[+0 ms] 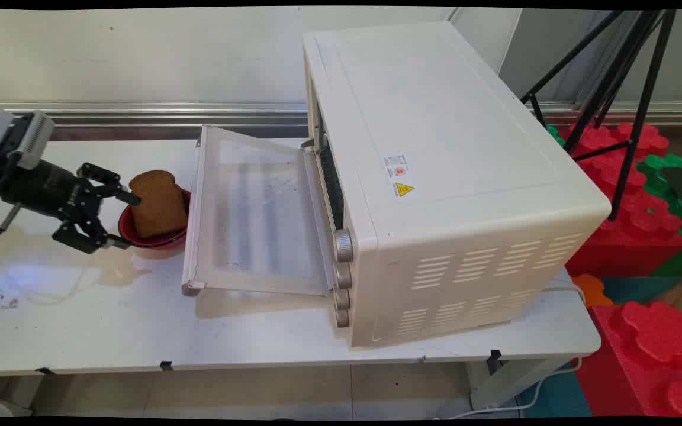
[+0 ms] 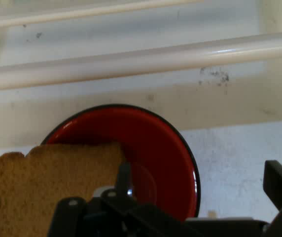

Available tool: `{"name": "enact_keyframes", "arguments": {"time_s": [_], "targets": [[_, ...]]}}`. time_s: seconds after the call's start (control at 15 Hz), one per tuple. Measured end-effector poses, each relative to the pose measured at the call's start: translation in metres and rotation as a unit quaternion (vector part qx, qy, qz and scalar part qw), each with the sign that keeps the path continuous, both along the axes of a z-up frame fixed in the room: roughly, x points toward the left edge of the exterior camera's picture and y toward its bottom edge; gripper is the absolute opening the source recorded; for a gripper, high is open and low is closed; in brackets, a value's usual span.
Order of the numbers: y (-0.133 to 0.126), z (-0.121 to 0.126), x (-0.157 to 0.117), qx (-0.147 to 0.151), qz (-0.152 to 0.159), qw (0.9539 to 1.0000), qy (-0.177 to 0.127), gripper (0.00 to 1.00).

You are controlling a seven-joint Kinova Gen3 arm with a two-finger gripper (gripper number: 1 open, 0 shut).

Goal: Close the oven

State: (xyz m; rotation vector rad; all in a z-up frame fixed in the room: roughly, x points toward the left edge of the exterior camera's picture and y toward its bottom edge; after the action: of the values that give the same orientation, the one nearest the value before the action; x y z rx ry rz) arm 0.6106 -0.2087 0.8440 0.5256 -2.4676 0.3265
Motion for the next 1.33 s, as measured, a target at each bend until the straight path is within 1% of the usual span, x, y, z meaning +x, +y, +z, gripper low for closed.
{"name": "enact_keyframes", "arguments": {"time_s": [0.27, 0.67, 1.13, 1.2, 1.33], "targets": [[-0.011, -0.016, -0.006, -0.003, -0.001, 0.9999, 0.012, 1.00], [-0.022, -0.036, -0.016, -0.009, -0.017, 0.9996, 0.022, 1.00], [-0.028, -0.046, -0.024, -0.021, -0.028, 0.9990, 0.029, 1.00], [-0.029, -0.047, -0.025, -0.023, -0.030, 0.9989, 0.029, 0.00], [-0.030, -0.049, -0.026, -0.023, -0.031, 0.9988, 0.030, 0.00]]}}
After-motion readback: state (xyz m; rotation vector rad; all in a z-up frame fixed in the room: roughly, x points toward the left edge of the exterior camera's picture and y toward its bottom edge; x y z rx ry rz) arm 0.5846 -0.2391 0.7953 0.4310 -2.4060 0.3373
